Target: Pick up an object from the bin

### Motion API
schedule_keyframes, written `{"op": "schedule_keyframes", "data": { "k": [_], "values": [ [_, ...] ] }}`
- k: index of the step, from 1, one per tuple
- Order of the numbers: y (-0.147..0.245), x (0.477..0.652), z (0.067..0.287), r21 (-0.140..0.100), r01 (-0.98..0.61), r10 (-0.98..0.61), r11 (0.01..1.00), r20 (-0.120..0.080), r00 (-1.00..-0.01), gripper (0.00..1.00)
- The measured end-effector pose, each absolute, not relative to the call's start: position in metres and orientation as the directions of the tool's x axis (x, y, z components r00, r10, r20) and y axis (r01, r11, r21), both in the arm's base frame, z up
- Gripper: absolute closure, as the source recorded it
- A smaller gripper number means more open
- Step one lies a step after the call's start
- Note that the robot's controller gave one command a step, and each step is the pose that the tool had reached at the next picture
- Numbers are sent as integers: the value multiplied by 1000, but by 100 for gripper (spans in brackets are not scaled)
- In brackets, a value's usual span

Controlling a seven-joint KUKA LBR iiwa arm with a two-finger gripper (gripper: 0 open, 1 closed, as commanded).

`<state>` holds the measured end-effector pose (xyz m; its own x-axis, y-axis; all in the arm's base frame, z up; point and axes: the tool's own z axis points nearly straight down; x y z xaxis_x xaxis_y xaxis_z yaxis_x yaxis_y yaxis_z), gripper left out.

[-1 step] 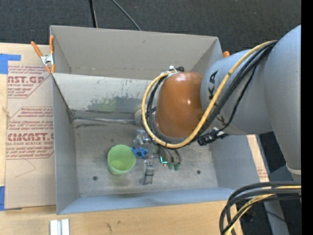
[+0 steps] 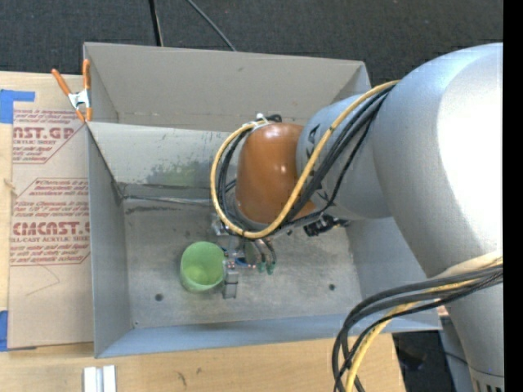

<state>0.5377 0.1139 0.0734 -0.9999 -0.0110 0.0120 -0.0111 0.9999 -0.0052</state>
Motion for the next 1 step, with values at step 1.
{"op": "schedule_keyframes", "data": {
  "k": [1],
  "values": [
    [115, 538, 71, 0, -7, -7, 1000, -3, -1000, 100]
  ]
}}
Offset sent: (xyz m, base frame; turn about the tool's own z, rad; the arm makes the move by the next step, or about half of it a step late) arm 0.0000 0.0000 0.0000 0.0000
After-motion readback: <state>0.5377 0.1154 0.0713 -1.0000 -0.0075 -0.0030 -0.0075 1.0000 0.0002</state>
